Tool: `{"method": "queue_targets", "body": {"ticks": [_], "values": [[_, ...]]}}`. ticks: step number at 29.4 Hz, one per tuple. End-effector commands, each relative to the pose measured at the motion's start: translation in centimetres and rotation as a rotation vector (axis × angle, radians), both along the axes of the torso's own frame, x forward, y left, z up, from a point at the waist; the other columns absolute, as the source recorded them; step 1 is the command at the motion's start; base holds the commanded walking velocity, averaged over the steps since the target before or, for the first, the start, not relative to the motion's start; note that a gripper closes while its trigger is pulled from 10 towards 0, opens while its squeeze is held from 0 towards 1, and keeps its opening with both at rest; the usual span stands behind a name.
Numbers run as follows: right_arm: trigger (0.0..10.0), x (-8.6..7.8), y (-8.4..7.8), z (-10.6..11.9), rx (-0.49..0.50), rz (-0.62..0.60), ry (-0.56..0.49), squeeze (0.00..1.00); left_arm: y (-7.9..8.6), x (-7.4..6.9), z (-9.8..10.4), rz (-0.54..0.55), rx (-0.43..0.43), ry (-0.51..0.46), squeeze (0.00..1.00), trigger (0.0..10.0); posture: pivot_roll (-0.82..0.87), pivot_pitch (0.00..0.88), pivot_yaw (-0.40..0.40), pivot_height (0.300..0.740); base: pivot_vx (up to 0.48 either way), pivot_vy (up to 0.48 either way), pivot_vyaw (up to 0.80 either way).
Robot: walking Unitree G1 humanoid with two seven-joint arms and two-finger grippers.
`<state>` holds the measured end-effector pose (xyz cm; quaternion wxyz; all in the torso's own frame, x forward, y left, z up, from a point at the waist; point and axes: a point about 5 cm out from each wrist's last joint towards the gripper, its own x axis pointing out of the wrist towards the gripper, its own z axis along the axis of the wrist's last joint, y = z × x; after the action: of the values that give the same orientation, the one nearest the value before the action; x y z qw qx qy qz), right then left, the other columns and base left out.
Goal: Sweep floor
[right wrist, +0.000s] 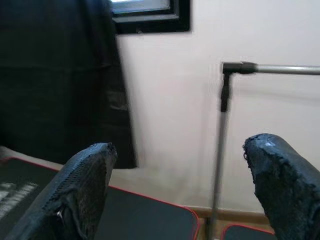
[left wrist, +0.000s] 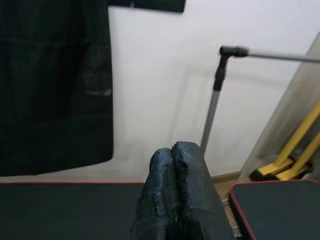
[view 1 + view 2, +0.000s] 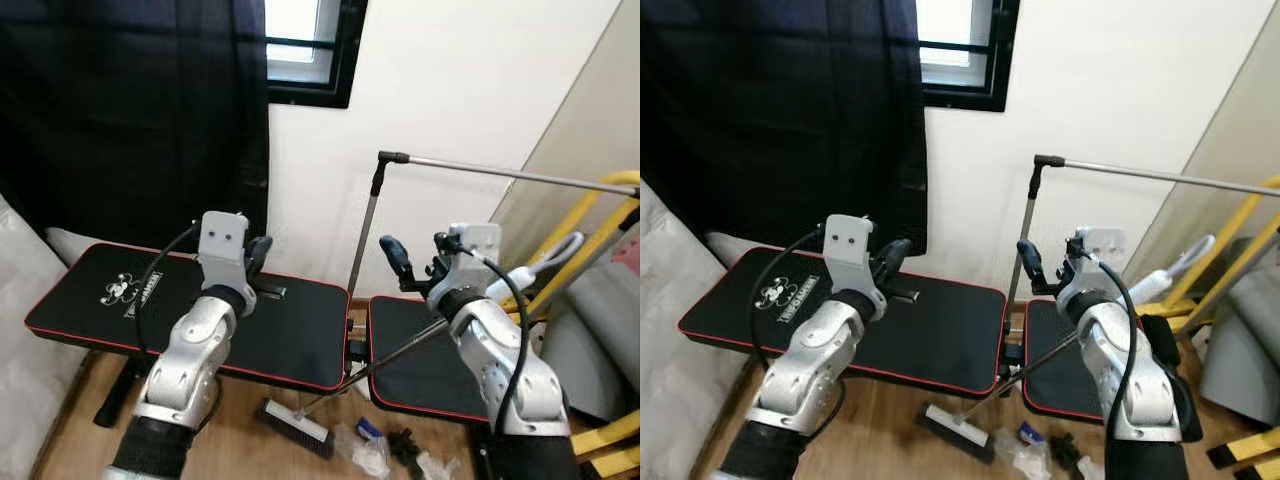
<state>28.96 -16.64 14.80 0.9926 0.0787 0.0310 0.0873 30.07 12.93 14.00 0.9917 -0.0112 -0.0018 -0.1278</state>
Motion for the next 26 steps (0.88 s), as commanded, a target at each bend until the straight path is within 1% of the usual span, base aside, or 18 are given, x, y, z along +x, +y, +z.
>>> {"method": "queue_targets", "body": {"ticks": [1,25,26], "values": [[10.0,-0.02,-0.61,-0.26,-0.014,-0.022,0.005,0.00,-1.00,-0.11,-0.25,-0.088,0.015,0.004,0.00,10.0,-0.17,0.000,-0.154,0.740,0.000,0.000,0.00],[10.0,0.14,-0.62,-0.31,-0.004,-0.027,0.005,0.00,-0.81,0.12,-0.43,-0.077,0.007,0.012,0.00,10.0,-0.17,0.000,-0.153,0.740,0.000,0.000,0.00],[10.0,0.14,-0.63,-0.30,-0.003,-0.028,0.005,0.00,-0.81,0.12,-0.45,-0.077,0.007,0.015,0.00,10.0,-0.17,0.000,-0.152,0.740,0.000,0.281,0.00]]}}
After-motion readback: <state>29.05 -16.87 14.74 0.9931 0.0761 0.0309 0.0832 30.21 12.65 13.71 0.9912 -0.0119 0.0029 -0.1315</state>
